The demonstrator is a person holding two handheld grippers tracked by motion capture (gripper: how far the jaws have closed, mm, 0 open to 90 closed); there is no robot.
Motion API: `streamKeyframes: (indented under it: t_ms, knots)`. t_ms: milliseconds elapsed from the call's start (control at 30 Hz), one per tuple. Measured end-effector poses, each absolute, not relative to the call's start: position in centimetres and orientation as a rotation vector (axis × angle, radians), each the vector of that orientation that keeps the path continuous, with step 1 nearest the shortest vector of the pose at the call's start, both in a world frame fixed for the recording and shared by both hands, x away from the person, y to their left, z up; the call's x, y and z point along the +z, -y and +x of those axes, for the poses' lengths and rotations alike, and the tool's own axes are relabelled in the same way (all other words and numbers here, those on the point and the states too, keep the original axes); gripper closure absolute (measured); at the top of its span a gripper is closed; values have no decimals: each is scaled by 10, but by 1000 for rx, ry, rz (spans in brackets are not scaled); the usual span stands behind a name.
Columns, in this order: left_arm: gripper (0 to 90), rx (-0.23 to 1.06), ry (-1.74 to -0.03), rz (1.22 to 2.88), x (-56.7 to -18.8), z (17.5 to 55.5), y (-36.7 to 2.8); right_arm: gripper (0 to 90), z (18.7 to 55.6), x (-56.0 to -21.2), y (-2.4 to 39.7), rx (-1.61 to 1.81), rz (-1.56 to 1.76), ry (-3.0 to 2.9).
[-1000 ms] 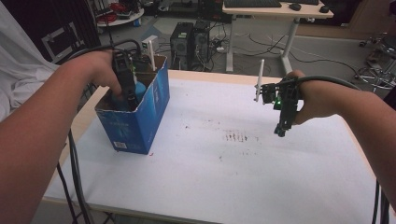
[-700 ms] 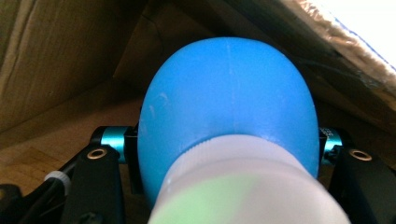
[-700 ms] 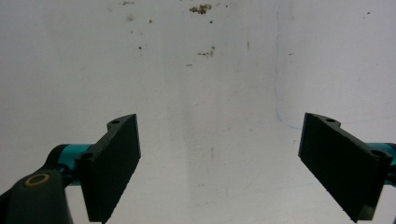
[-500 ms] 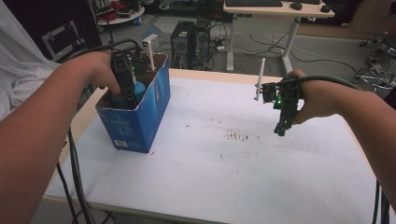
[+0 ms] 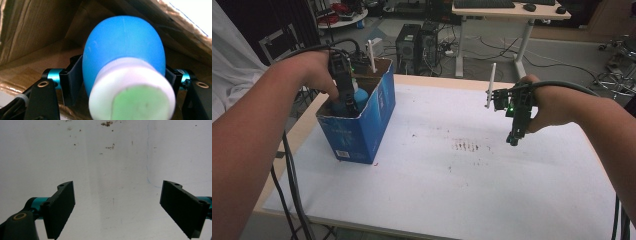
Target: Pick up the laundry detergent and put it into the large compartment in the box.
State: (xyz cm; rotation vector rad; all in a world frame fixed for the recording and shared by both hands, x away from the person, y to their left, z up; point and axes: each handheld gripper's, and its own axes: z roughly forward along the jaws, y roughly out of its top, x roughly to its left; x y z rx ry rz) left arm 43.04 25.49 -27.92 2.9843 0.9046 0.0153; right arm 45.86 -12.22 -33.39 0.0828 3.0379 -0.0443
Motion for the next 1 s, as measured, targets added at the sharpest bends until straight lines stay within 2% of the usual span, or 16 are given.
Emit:
streamKeyframes:
  t_ms: [233, 533, 933, 1000]
  knots:
    - [319, 16, -902, 2991, -277, 430, -254, 119, 457, -332, 119, -23, 71, -3034]
    - [273, 58, -916, 2998, -264, 428, -254, 119, 458, -330, 125, -28, 85, -3031]
    - [256, 81, -942, 2990, -236, 419, -251, 119, 457, -330, 124, -18, 74, -3034]
    - [230, 90, -936, 2985, -230, 417, -251, 119, 457, -330, 123, -13, 77, -3035]
